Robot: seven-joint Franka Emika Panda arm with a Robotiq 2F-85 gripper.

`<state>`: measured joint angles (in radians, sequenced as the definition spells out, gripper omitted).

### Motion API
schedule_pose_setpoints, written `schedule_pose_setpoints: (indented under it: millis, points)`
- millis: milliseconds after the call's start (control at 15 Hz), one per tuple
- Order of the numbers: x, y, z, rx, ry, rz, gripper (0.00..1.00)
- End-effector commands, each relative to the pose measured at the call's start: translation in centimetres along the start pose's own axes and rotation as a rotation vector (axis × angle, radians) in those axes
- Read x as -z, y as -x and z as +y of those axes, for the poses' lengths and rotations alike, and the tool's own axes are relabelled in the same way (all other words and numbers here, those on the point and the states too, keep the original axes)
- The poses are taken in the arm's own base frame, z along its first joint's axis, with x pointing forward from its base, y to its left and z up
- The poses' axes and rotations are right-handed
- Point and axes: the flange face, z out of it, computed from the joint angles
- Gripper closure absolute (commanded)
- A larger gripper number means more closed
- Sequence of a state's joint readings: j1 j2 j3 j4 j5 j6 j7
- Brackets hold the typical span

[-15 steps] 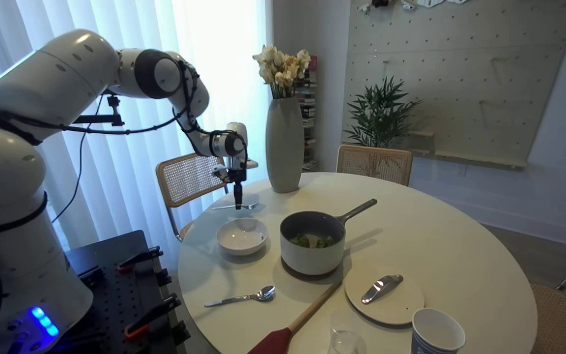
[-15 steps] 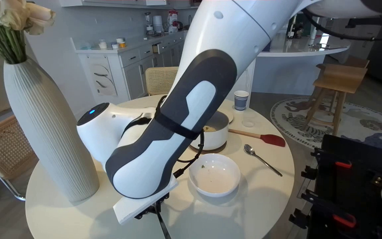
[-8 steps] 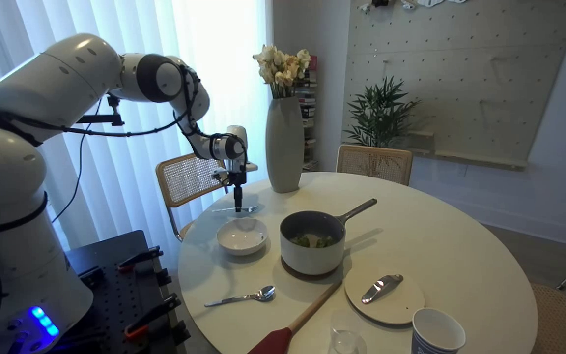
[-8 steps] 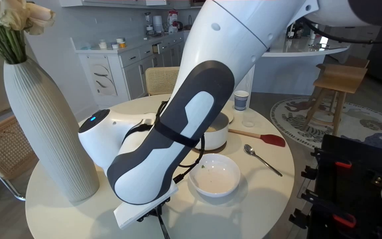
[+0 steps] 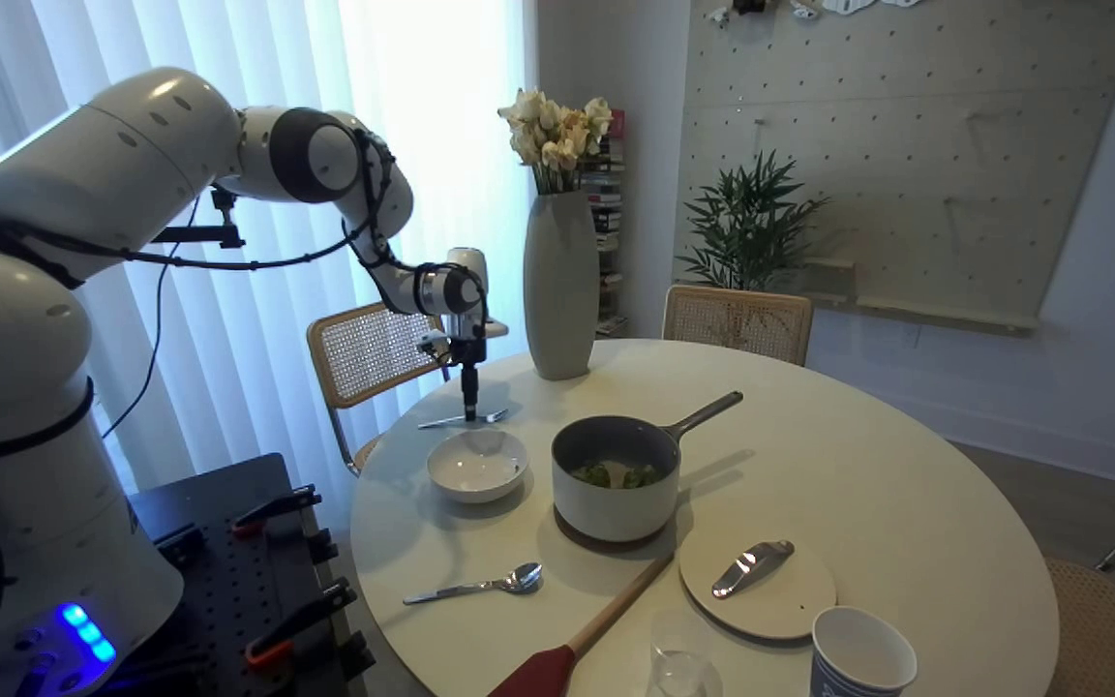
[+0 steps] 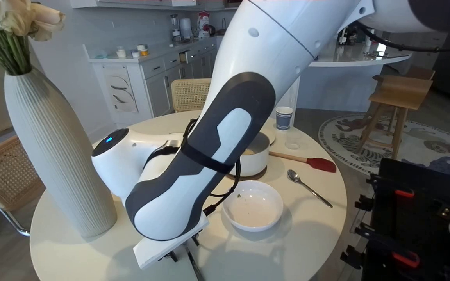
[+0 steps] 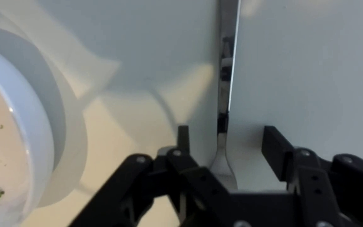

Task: Move the blue cup to the right, move the silver fork and spoon to the left, move the blue cup to the left

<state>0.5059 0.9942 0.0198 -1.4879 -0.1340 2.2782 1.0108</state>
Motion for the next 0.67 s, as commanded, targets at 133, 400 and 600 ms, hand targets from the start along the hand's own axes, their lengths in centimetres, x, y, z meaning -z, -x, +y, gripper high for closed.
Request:
schedule_pose_setpoints:
  millis: [133,400,600]
  points:
    - [3.9,-1.0,1.4,-0.002,-0.035,0.011,0.0]
    - [8.5,-1.7,3.9,0.084,-0.089,0.029,0.0]
    - [11.3,-1.9,7.6,0.17,-0.127,0.037,0.0]
